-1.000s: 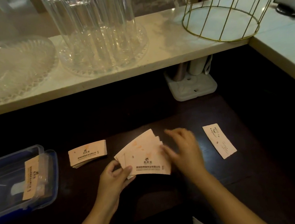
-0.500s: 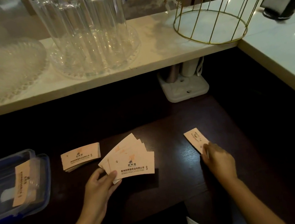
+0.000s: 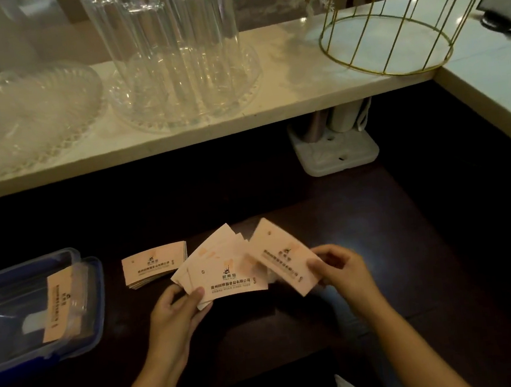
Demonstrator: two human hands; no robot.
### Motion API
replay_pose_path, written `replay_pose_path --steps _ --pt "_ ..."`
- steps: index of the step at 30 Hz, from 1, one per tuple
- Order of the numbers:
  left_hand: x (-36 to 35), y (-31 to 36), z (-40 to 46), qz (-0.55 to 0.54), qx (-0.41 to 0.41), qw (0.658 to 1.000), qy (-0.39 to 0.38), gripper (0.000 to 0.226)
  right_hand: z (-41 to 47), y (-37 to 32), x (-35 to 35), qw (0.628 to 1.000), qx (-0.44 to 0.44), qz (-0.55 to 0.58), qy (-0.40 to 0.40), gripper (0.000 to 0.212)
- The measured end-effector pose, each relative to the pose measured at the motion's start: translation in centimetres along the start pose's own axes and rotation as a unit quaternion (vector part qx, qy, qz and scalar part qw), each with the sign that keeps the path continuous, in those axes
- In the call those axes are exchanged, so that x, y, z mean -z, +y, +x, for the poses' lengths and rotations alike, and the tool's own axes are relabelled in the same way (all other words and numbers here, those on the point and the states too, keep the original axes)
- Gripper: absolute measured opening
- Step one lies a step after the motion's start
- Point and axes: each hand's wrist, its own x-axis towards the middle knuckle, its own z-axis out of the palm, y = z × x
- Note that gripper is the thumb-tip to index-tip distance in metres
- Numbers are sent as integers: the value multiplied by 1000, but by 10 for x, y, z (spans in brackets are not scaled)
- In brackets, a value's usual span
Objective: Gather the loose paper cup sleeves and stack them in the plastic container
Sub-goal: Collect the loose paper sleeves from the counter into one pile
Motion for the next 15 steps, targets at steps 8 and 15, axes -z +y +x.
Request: replay_pose_path --steps 8,15 --pt "-7 5 -11 58 -72 994 -56 22 3 -10 -41 978 48 -192 -65 25" --pt "-2 3 -12 79 -92 990 -73 33 4 4 -60 989 30 -141 -41 98"
